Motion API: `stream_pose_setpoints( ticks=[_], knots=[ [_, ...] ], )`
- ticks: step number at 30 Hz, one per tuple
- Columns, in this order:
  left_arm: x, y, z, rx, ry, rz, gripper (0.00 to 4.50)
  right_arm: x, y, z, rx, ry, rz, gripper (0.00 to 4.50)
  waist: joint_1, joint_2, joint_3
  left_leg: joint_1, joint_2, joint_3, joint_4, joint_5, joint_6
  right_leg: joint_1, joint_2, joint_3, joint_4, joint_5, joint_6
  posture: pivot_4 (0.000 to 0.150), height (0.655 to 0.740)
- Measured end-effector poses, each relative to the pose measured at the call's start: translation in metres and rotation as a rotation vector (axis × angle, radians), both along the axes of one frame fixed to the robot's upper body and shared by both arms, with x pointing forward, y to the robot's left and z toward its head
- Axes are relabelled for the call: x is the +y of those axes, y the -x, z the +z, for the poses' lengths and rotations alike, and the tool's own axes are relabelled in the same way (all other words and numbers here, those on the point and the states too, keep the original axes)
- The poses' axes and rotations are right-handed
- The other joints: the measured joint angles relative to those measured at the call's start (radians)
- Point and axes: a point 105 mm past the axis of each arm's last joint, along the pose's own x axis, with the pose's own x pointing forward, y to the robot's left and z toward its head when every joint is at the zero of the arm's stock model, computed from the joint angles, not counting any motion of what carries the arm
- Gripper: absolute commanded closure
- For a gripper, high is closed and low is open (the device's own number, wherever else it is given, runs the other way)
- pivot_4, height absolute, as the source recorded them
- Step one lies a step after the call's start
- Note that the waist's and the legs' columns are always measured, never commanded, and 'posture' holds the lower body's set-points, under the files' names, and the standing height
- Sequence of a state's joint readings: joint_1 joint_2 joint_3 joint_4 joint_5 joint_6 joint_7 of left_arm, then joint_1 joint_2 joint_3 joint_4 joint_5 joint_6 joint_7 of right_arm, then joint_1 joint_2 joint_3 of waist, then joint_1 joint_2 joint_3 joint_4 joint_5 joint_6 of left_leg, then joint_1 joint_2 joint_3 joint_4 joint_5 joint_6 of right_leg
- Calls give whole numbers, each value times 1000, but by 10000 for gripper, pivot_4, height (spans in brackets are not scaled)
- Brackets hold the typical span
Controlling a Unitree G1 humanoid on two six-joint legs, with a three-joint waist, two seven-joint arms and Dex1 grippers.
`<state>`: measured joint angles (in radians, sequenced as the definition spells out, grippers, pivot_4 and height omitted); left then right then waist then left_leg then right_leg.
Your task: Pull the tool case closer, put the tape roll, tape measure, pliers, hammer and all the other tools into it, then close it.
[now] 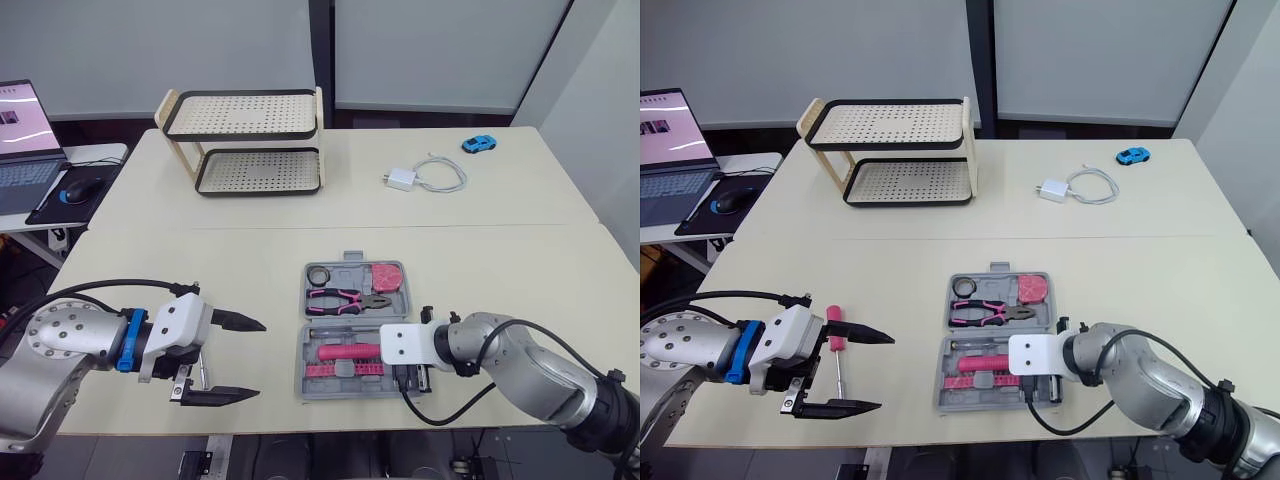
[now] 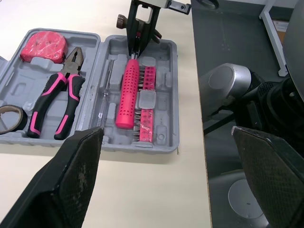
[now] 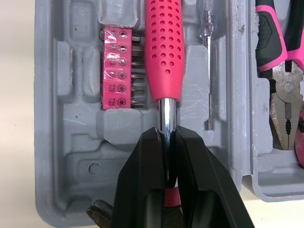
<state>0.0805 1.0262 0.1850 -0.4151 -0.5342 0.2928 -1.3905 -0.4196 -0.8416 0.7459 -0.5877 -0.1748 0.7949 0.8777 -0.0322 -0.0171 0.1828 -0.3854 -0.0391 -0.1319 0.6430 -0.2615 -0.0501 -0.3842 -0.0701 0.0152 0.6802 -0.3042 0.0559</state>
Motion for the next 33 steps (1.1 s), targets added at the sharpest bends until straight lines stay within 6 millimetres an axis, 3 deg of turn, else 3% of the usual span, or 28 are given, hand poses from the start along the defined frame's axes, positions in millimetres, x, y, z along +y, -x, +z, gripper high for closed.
stream_pose_setpoints(
  ticks=[18, 33],
  knots=[
    [-1, -1, 1, -9, 1, 4, 0, 16, 2, 5, -37, -47, 27, 44115, 0, 0, 0, 0, 0, 0, 0, 0, 0, 0, 1, 0, 0, 0, 0, 1500, 7400],
    [-1, -3, 2, -16, 2, 4, 0, 21, -5, -10, -37, -20, 27, 44115, 0, 0, 0, 0, 0, 0, 0, 0, 0, 0, 1, 0, 0, 0, 0, 1500, 7400]
  ],
)
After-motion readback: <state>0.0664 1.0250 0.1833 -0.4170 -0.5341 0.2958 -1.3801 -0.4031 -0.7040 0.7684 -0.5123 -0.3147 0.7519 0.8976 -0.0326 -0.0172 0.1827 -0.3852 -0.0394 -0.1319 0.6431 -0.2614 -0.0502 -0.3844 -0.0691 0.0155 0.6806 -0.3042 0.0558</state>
